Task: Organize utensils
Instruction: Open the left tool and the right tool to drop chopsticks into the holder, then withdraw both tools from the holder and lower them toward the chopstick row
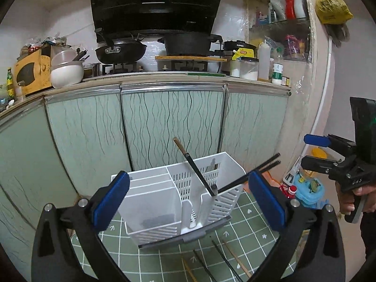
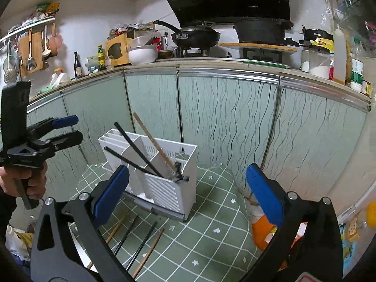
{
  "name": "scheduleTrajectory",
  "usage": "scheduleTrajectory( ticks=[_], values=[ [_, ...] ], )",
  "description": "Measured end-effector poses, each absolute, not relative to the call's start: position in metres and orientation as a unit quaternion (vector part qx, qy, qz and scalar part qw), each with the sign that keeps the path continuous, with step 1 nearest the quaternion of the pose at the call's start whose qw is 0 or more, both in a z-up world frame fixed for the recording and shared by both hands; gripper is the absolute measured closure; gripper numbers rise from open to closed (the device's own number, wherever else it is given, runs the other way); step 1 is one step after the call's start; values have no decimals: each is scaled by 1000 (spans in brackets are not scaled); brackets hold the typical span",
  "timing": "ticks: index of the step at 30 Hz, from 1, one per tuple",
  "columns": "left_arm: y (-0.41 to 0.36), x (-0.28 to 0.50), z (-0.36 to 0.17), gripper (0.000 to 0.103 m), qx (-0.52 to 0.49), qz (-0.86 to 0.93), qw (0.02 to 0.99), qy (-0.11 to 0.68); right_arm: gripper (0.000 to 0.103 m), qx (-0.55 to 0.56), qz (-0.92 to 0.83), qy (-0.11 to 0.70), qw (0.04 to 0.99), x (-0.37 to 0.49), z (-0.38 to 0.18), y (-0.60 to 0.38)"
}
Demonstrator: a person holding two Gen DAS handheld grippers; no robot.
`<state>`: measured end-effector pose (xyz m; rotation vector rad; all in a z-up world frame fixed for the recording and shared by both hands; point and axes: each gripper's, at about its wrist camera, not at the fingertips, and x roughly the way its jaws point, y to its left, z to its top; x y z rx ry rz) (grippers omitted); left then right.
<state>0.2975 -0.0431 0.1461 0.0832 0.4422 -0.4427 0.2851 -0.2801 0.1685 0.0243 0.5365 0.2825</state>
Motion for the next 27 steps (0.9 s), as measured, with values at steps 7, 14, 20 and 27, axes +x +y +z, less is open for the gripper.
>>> scheduleTrajectory(
  ticks=[7,14,20,27],
  values=[
    [-40,271,152,4,58,-206,952,217,7,3,135,269,953,263,174,-275],
    [-34,242,151,4,70,-181,955,225,7,-14,136,276,951,234,177,-266],
    [-26,221,149,4,71,-172,956,228,7,-26,135,283,949,213,173,-257],
    [-15,203,125,4,68,-163,953,246,7,-32,138,299,944,195,152,-246]
  ],
)
